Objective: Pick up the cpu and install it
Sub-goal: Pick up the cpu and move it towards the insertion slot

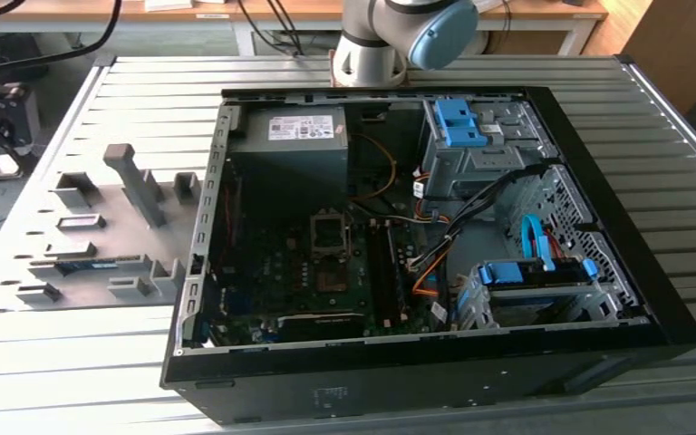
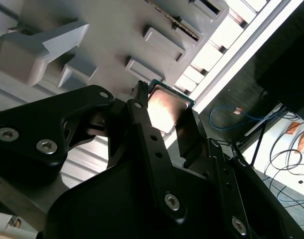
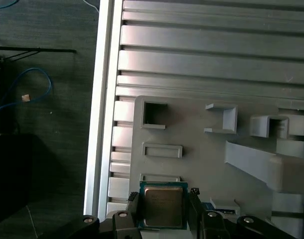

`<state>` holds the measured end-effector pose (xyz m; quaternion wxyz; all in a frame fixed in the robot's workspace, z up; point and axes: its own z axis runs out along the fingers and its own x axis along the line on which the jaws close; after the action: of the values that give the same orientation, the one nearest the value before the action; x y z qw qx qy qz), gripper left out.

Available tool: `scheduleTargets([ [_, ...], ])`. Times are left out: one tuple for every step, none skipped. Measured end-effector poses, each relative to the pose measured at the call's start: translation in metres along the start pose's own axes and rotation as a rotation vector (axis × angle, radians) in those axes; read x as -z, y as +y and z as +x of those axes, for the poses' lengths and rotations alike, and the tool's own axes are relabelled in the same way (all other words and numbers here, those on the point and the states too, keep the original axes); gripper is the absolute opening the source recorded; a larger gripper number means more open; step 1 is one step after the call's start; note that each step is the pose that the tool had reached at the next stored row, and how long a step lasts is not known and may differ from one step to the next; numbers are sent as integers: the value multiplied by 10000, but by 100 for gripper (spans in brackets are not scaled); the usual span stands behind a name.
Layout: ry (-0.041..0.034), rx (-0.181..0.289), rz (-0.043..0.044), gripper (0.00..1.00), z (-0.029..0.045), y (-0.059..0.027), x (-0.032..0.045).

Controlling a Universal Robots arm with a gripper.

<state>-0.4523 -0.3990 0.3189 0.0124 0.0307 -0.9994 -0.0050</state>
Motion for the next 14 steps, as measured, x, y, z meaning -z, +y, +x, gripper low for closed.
scheduleTargets([
  [0, 0, 0, 47, 1, 0, 13],
  [0, 0, 0, 47, 1, 0, 27],
  [1, 0, 0, 47, 1, 0, 41],
  [1, 0, 0, 47, 1, 1, 54],
  [0, 0, 0, 47, 2, 1, 67],
  [-1, 0, 0, 47, 2, 1, 79],
  [0, 0, 0, 47, 2, 1, 92],
  [0, 0, 0, 47, 3, 1, 103],
  [1, 0, 0, 47, 3, 1, 116],
  [0, 0, 0, 47, 3, 1, 127],
  [0, 0, 0, 47, 4, 1, 138],
  [0, 0, 0, 47, 4, 2, 150],
  [1, 0, 0, 47, 4, 2, 162],
  [0, 0, 0, 47, 4, 2, 173],
])
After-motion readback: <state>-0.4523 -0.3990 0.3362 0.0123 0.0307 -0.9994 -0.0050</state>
